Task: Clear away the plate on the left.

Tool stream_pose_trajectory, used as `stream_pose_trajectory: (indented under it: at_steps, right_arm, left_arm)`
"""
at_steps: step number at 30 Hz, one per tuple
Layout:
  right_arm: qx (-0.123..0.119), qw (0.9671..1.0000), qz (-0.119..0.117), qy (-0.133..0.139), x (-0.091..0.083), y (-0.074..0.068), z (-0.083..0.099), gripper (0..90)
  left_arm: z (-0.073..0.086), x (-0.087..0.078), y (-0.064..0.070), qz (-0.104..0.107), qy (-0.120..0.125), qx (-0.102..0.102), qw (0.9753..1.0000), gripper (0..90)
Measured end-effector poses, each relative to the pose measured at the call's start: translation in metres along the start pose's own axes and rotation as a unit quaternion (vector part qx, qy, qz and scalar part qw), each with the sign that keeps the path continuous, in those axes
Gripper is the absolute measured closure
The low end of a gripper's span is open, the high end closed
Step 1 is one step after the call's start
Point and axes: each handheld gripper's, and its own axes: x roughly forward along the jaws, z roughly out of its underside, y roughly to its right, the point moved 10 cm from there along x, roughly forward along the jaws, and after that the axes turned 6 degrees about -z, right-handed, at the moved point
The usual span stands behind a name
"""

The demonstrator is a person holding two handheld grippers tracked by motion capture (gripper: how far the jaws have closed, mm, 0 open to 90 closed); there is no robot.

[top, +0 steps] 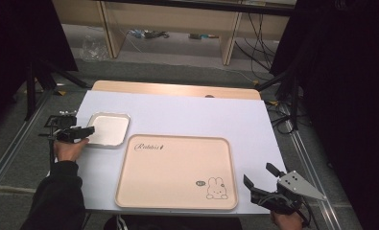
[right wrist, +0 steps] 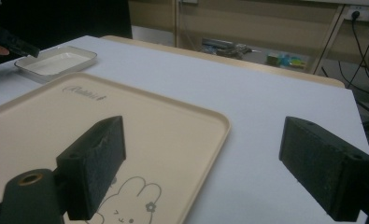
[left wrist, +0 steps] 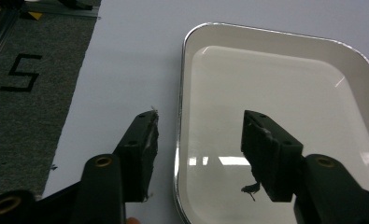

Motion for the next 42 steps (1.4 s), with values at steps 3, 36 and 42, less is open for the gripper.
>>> stream_pose_trajectory:
  at_steps: [3, 36, 42]
  right_arm:
    - [0.0, 1.0, 0.001, 0.005, 0.001, 0.0, -0.001, 15.2]
    - [0.0, 1.0, -0.003, 0.005, 0.001, -0.002, 0.0, 15.3]
    - [-0.006, 1.0, -0.001, 0.006, 0.001, -0.001, -0.001, 15.2]
  left_arm:
    - [0.0, 0.002, -0.002, -0.003, 0.001, 0.001, 1.0, 53.0]
    - [-0.003, 0.005, -0.001, 0.045, 0.011, -0.044, 0.998, 87.8]
    - [-0.01, -0.001, 0.002, 0.039, 0.03, -0.043, 0.9978, 88.1]
